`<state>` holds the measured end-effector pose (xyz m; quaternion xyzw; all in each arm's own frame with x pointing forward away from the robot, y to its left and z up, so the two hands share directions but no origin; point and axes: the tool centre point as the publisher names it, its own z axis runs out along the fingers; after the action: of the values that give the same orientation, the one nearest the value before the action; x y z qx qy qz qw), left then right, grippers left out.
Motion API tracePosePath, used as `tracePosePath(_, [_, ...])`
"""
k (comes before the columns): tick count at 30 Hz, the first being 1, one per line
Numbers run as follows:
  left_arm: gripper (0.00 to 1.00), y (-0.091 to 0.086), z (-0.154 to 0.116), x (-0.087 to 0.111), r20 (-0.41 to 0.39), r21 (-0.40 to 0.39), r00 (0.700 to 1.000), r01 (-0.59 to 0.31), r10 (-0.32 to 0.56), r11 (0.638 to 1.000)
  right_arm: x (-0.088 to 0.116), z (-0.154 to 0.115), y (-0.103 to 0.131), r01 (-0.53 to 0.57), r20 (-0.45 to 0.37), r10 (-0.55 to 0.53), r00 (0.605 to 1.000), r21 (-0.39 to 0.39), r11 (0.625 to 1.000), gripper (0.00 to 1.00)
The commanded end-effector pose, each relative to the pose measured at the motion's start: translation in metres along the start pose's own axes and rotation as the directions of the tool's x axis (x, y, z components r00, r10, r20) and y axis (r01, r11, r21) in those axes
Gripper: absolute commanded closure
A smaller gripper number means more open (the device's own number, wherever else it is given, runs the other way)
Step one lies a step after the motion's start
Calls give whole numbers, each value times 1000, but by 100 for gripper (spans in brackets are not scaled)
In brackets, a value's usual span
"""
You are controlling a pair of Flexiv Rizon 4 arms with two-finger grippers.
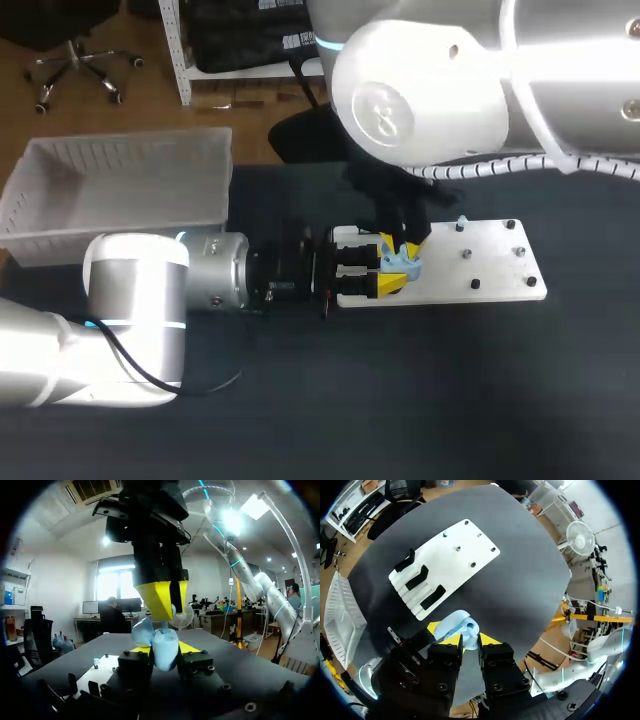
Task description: Pick up each earbud case from the left stands, insert the matching earbuds, close the lid, and place the case in the box.
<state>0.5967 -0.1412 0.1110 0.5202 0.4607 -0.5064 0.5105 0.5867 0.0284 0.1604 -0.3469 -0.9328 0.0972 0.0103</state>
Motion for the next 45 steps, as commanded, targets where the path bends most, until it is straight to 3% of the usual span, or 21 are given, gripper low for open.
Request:
tracePosePath(1, [100, -2, 0, 1, 4, -7, 1000, -5, 5, 1000, -1, 1, 2, -3, 0, 3, 1000, 7, 1000, 100])
tracePosePath(20, [100, -2, 0, 1, 4, -7, 1000, -5, 5, 1000, -4, 12, 5, -20, -2, 20, 1000, 39, 999, 100])
tracePosePath(21, [100, -2, 0, 1, 4, -7, 1000, -5, 5, 1000, -4, 13, 5, -23, -5, 23, 1000, 38, 999, 67])
tracePosePath(22, [100, -2, 0, 1, 4, -7, 1000, -5, 5, 1000, -4, 13, 4, -24, -6, 24, 1000, 38, 999, 56])
tracePosePath(27, [100, -2, 0, 1, 4, -7, 1000, -5, 5, 1000, -1, -1, -6, -36, -6, 36, 999, -10, 999, 53])
tracePosePath(28, [100, -2, 0, 1, 4, -7, 1000, -5, 5, 1000, -1, -6, -11, -37, -15, 36, 999, -34, 999, 48])
tracePosePath(32, [100, -2, 0, 1, 4, -7, 1000, -5, 5, 1000, -4, -20, -26, -21, -28, 18, 999, -134, 991, 49])
tracePosePath(34, [100, -2, 0, 1, 4, -7, 1000, -5, 5, 1000, -13, -26, -33, 15, -27, -22, 999, -218, 976, 52])
tracePosePath(36, [100, -2, 0, 1, 4, -7, 1000, -5, 5, 1000, -24, -29, -39, 89, 37, -82, 996, -297, 951, 52])
tracePosePath(38, [100, -2, 0, 1, 4, -7, 1000, -5, 5, 1000, -40, -30, -42, 142, 75, -122, 990, -396, 907, 60])
tracePosePath(42, [100, -2, 0, 1, 4, -7, 1000, -5, 5, 1000, -65, -25, -45, 268, 151, -223, 963, -470, 841, 51])
tracePosePath(45, [100, -2, 0, 1, 4, -7, 1000, -5, 5, 1000, -83, -18, -42, 361, 192, -306, 932, -491, 793, 64])
